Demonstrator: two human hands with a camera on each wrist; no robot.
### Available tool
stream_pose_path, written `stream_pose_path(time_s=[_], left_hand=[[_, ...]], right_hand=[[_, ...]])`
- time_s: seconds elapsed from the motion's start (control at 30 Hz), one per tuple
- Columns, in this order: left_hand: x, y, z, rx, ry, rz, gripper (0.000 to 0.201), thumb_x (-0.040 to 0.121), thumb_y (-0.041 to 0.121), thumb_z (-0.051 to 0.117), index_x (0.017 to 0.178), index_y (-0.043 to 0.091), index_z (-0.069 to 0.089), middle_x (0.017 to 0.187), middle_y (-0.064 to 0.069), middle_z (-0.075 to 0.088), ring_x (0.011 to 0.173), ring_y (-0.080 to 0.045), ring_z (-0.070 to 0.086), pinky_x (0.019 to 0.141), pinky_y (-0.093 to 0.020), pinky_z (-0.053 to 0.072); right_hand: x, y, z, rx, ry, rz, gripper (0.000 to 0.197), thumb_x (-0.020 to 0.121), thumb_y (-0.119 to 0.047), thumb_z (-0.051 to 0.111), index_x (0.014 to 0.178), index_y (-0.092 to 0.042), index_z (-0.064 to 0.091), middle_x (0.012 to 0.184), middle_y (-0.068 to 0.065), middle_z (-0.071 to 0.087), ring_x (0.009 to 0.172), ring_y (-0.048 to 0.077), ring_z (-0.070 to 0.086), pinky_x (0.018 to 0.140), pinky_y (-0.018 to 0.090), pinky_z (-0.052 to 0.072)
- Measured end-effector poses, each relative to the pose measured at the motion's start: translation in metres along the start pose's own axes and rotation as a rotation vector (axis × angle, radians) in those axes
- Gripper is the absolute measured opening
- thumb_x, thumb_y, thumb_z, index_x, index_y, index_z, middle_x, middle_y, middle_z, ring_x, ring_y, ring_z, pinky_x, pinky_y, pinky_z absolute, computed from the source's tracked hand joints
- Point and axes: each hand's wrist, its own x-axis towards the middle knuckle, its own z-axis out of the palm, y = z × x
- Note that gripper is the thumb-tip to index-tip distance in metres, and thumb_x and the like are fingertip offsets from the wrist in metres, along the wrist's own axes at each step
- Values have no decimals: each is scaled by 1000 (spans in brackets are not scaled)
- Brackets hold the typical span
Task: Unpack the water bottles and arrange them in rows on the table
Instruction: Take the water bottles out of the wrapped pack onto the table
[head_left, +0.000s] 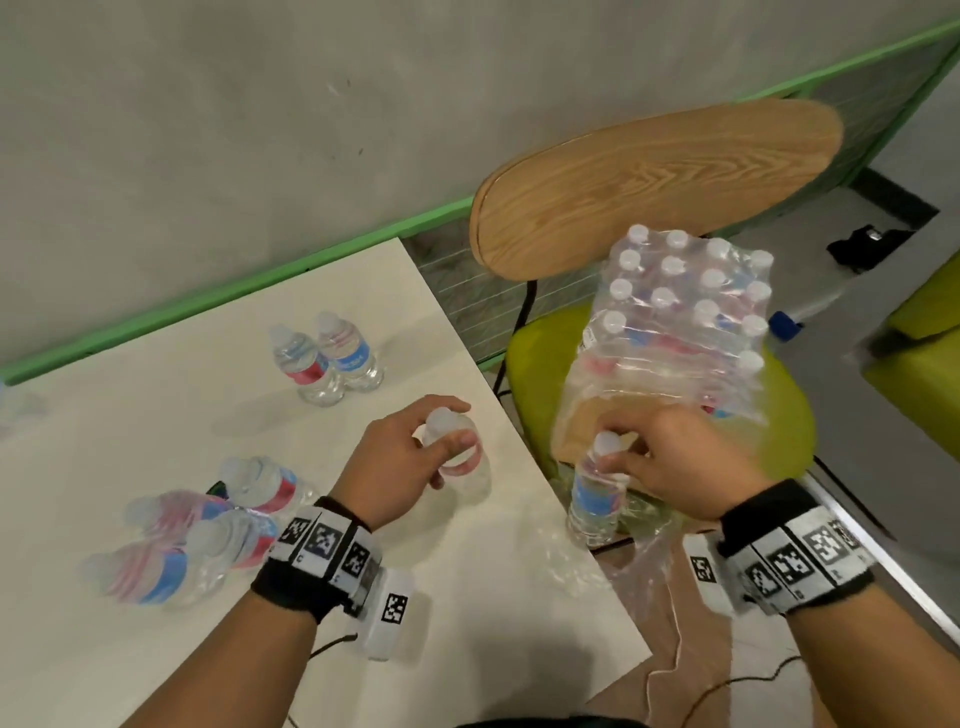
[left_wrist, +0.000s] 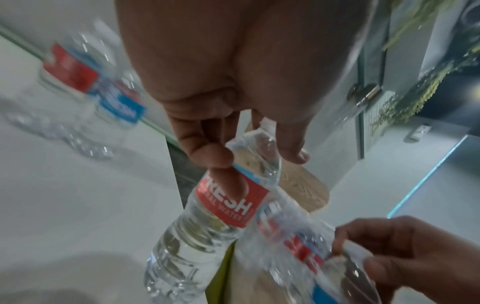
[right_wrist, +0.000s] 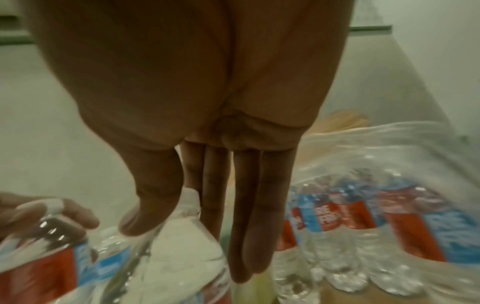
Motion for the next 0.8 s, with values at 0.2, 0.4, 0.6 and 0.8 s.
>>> stream_pose_path(time_s=[0.2,0.4,0.6,0.8], left_hand=[[-25,-3,-95,-13,418,38,19,86,40,71,104,36,69,84,10,71,53,-21,53,58,-28,50],[-37,-23,-192,-108,622,41,21,88,33,71,109,29,70,108,4,70,83,-34,71,74,-38,62],[-26,-79,-255,-9,532,-176,19,84,32,75,102,28,73,107,3,69,90,-29,71,73,-39,62],[-15,-127,-274,126,347,-327,23,83,25,77,106,25,73,105,-2,70,76,-22,68,74,-36,61]], right_hand=[[28,-64,22,-181,-47,-69,35,82,-70,48,111,-50,48,80,-19,64,68,4,60,62,33,55],[75,-145,49,191,-13,-177,25,89,-33,67,111,-30,55,91,-15,59,70,3,56,67,24,45],[129,-215,80,264,-1,-262,27,87,-18,69,111,-18,56,110,-1,61,79,14,55,75,23,42],[174,-278,103,171,-192,-289,22,91,1,55,112,-2,57,98,4,53,80,14,50,64,1,38]])
